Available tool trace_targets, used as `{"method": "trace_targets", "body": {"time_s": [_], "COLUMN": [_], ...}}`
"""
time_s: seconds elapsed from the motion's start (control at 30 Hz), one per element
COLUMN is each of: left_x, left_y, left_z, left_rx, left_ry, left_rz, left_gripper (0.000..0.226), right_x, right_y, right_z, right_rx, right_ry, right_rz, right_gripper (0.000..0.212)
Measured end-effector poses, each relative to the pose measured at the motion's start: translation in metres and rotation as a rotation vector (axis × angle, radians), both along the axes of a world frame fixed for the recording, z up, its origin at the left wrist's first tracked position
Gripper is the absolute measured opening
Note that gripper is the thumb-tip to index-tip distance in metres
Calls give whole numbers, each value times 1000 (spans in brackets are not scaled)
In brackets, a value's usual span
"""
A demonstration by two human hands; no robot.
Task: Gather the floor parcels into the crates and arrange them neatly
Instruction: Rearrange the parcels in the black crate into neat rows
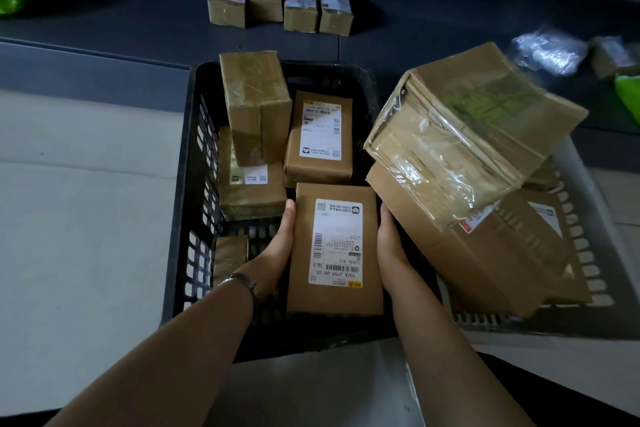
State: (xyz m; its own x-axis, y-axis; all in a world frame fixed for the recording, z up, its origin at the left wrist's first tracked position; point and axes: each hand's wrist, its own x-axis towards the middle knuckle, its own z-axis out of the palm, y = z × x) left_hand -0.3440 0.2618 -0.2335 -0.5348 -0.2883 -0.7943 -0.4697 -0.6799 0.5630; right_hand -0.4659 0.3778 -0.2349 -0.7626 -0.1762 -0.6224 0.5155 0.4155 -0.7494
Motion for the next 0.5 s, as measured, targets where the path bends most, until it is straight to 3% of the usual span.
{"method": "trace_targets", "body": {"time_s": [0.13, 0.3, 0.4, 0.5], "left_x": [2, -12, -17, -16], "left_y": [20, 28, 25, 15], "left_z": [-8, -18, -18, -14], "left_rx": [66, 162, 199, 178], "left_ry": [-1, -132, -125, -126], "left_rz": [-1, 14, 53, 16], "left_gripper": [79, 88, 77, 55], "right_x": [8, 21, 46, 59], "right_y": [1, -10, -16, -24], "right_z": [29, 40, 32, 29], "right_rx": [206, 640, 747, 730], "right_ry": [223, 495, 666, 758], "right_rz": [374, 558, 602, 593], "right_gripper": [72, 65, 63, 65]}}
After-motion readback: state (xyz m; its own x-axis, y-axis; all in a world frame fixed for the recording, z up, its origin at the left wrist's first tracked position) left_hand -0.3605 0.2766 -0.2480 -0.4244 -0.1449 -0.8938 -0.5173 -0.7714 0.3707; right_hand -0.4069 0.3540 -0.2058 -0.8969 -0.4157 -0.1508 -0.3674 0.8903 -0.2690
